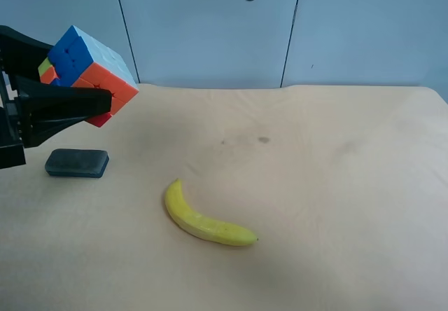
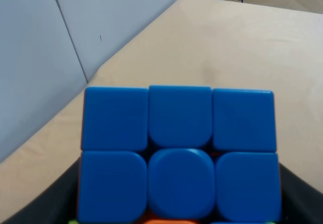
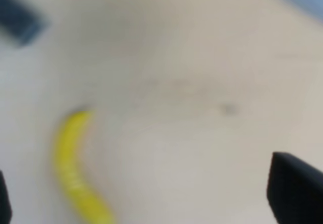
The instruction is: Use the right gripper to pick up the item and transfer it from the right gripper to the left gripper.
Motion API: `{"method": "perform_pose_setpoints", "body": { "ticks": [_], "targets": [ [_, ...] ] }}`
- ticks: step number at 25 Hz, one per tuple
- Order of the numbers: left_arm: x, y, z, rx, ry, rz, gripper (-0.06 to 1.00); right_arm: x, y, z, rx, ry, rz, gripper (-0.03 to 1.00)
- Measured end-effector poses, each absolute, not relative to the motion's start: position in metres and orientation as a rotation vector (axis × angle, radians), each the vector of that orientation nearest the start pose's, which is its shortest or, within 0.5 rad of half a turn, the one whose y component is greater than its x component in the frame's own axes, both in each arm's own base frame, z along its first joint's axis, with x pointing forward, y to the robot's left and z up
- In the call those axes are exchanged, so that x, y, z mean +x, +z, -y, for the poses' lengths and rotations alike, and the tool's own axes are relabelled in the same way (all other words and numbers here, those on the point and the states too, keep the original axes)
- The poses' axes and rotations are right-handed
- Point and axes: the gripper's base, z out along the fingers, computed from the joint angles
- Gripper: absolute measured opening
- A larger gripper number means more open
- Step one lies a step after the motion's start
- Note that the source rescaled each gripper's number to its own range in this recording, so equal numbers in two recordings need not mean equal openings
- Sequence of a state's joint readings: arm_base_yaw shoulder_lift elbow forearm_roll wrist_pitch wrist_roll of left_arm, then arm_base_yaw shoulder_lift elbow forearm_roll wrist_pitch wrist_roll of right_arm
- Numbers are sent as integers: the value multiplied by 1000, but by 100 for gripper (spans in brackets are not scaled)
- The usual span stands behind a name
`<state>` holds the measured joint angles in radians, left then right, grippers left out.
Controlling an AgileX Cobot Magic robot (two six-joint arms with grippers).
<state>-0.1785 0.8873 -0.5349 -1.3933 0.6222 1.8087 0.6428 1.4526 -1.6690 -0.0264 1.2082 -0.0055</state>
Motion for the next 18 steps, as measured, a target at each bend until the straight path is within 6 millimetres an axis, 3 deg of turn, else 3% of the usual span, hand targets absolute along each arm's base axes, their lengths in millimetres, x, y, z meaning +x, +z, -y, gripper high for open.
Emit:
{"method": "perform_pose_setpoints", "body": {
  "ticks": [5,12,18],
  "targets": [
    [156,293,81,957,-411,-1652,0,219,430,-150,-752,116,-2358,100],
    [156,293,82,961,-417,-1651,0,186,390,-122,-787,33,-2464,100],
    [156,293,82,961,-417,-1651,0,161,367,-104,-767,29,-2505,100]
  ]
}}
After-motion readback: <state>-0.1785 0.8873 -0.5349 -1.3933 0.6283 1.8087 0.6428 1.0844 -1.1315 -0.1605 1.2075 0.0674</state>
